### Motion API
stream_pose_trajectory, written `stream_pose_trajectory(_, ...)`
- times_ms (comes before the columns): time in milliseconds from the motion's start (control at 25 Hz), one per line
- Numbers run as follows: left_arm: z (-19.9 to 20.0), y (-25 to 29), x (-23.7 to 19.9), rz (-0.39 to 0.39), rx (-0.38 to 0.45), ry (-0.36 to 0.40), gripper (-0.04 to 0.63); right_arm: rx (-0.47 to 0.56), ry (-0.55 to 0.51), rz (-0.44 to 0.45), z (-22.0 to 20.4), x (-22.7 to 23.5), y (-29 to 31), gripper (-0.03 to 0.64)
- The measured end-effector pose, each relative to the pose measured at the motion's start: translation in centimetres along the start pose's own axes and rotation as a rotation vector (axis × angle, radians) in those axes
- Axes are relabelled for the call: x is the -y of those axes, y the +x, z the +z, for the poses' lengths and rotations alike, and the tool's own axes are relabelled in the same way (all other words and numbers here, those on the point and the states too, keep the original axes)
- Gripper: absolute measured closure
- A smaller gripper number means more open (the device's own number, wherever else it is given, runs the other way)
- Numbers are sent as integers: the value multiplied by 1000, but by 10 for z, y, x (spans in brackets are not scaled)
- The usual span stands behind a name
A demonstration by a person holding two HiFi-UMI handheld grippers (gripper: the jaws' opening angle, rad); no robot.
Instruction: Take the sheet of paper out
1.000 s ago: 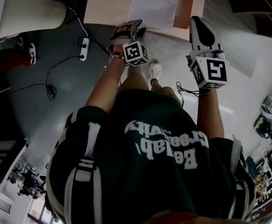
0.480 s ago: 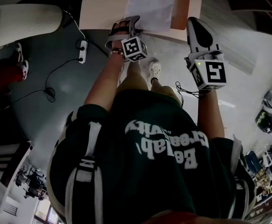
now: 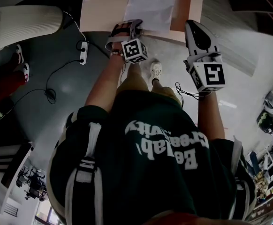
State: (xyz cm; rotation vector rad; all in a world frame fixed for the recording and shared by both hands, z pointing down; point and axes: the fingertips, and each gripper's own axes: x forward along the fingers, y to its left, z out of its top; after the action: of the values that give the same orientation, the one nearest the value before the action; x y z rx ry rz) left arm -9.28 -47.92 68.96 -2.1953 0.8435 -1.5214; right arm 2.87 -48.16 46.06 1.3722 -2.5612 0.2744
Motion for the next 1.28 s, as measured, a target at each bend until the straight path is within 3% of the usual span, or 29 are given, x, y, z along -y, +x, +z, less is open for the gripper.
stream_pose_trajectory(480,18,-32,-23,-10,49,-179,577,27,-5,-2,17,-6,-18,581)
stream_pose_trajectory(760,24,-48,-34,-31,55,-339,577,53,-15,-6,26,-11,-30,581)
stream_pose_trajectory(1000,31,-68,-51,34,78,-402,577,72,-33,-4,34,-16,-43,581)
stream_pose_trajectory(1280,37,-86,-65,45,112,-506,577,92,-51,11,40,-20,-47,581)
